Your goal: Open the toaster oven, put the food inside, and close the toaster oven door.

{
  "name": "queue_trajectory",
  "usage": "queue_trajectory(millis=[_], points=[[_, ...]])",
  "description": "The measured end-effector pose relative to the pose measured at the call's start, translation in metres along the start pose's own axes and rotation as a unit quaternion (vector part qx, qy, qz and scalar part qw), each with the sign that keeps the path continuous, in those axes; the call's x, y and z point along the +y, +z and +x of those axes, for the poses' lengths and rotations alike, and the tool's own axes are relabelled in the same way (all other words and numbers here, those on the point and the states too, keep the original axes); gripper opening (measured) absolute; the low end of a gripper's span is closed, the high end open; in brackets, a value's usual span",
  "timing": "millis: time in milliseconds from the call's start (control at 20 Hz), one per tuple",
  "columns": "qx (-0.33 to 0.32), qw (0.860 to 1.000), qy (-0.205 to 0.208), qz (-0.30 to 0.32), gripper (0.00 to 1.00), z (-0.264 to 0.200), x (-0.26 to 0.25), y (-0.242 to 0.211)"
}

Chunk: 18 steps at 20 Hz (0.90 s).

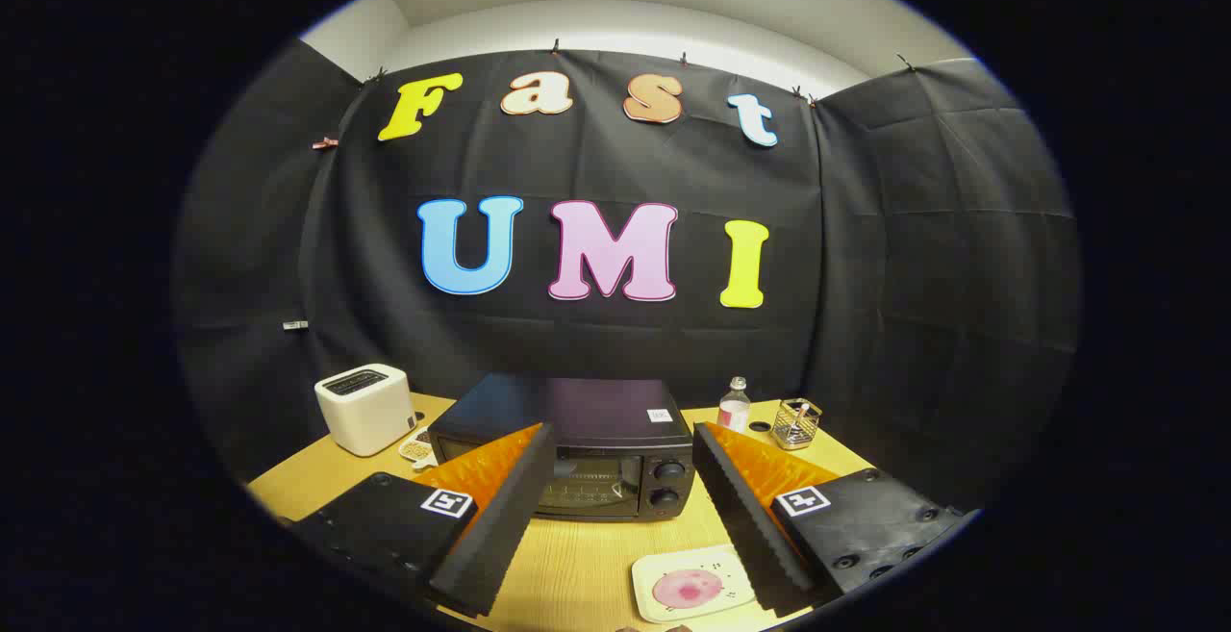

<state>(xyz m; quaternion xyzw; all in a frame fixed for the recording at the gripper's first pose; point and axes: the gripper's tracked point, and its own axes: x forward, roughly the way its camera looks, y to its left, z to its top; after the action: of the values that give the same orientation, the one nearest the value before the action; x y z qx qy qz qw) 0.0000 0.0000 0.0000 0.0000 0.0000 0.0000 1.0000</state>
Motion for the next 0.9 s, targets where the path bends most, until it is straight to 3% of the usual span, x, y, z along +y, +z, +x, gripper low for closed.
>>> queue_trajectory(millis=[900], points=[[0.023,0.999,0.029,0.013,0.97,0.0,0.038,-0.006]])
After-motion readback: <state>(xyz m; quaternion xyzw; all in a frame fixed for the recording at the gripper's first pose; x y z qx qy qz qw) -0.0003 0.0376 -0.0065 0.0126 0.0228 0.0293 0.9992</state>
